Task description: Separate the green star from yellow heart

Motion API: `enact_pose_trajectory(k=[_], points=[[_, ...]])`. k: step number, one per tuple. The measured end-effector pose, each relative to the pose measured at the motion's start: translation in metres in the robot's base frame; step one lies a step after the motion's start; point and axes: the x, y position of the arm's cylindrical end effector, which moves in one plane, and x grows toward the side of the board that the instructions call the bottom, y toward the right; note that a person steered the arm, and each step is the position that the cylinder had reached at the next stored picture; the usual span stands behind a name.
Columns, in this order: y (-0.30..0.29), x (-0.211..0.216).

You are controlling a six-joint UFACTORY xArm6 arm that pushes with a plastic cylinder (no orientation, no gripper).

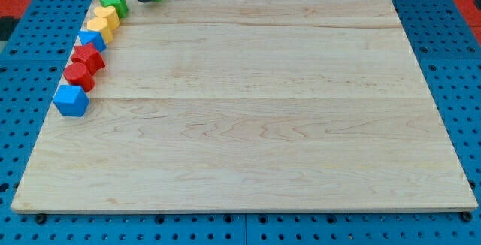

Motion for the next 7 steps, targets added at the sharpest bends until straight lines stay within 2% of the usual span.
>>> enact_pose_trajectory(k=[2, 4, 6, 7], points=[[-0.037, -0.011], [-0.139, -0.013], [-0.116, 0.018], [-0.116, 0.02]])
